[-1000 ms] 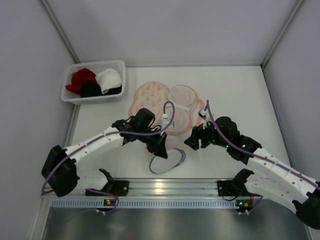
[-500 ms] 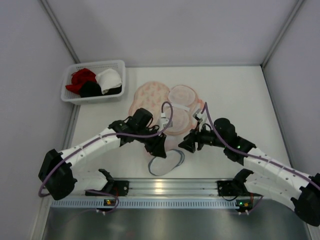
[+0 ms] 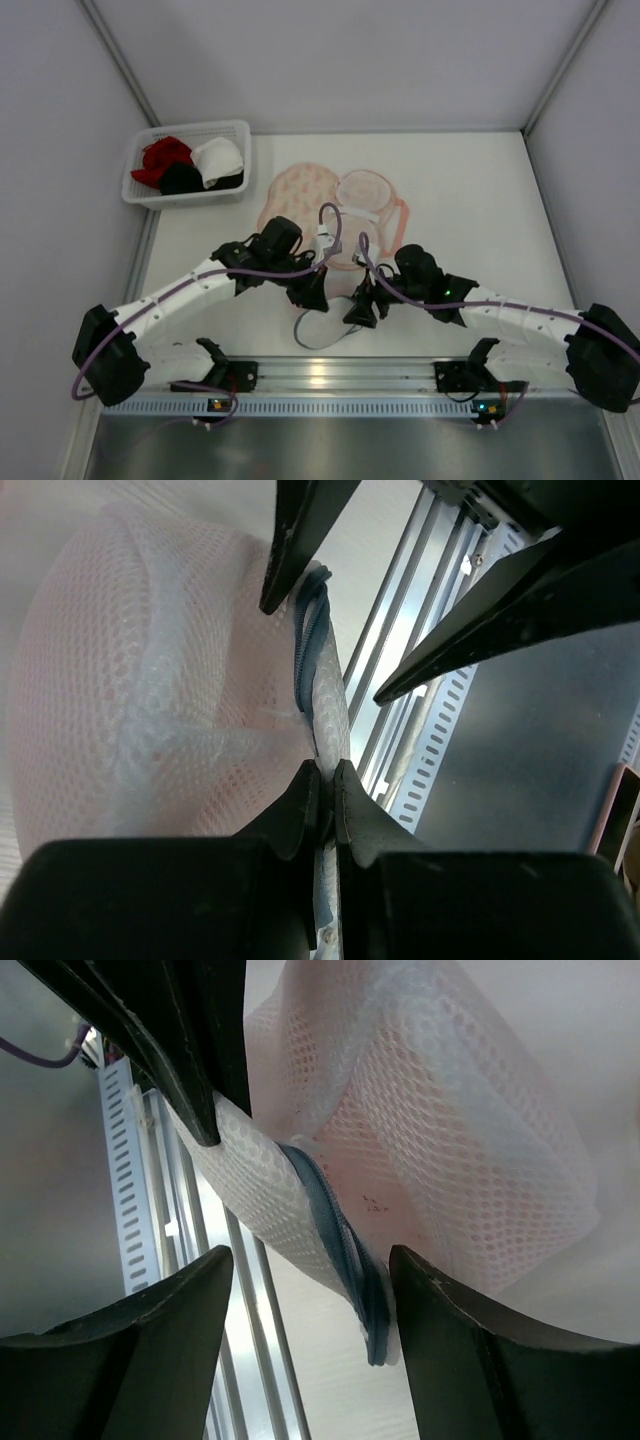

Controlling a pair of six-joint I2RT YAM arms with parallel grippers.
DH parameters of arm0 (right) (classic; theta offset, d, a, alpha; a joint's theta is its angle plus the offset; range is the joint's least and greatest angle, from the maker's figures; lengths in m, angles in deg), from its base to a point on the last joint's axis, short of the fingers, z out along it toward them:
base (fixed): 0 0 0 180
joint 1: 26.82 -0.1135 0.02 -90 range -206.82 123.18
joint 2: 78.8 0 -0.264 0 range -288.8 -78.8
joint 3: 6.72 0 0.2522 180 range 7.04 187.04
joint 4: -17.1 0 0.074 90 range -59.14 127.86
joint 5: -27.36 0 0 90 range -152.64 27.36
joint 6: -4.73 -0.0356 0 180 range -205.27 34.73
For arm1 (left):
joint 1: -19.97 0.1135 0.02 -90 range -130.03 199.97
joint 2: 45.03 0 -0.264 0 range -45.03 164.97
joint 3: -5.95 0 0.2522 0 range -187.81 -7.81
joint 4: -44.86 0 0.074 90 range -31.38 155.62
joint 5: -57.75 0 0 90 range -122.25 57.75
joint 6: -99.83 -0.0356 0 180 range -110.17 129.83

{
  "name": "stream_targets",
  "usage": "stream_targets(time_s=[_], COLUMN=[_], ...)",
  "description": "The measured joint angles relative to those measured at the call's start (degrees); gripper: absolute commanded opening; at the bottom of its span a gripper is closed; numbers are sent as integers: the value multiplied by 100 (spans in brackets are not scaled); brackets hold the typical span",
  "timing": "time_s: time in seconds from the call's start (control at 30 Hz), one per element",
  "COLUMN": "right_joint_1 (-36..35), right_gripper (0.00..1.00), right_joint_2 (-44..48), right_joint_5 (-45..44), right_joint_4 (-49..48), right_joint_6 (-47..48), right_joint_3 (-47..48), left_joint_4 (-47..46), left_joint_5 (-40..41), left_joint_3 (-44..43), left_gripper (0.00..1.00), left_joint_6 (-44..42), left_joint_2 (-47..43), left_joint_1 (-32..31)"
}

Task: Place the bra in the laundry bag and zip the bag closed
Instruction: Zip the zipper on the laundry bag.

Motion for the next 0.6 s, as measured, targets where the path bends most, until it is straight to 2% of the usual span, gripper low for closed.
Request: stream_targets(time_s=[0.1,0.17,0.2,0.23,0.3,0.33,0.47,0.6], right_joint_1=[-177,-236,-254,-260,-264,-269,-271,-256], right_gripper=[65,53,45,25,3,0,0,0], right_joint_2=[-236,-345,-374,-389,-393,-393,-391,-256], right_joint_5=[-111,-221,-297,-382,-535,-616,-743,-627], right_joint_4=[17,9,-24,-63,-70,-63,243,535], right_joint_6=[125,201,205,210,190,127,-420,-1392], right_joint_3=[109,225,271,302,356,380,636,850], left_joint_4=[37,66,72,76,131,153,238,466], left_joint_5=[0,0,2,7,50,118,459,734], left_joint_3=[-22,-83,-122,-157,-238,-264,-459,-811], left_gripper=[0,0,0,0,0,0,0,0], left_joint_6=[31,92,127,146,192,225,538,1075], left_joint_2=[-144,-243,-286,-323,-402,-437,-474,-546], left_joint_1=[0,0,0,0,0,13,50,52])
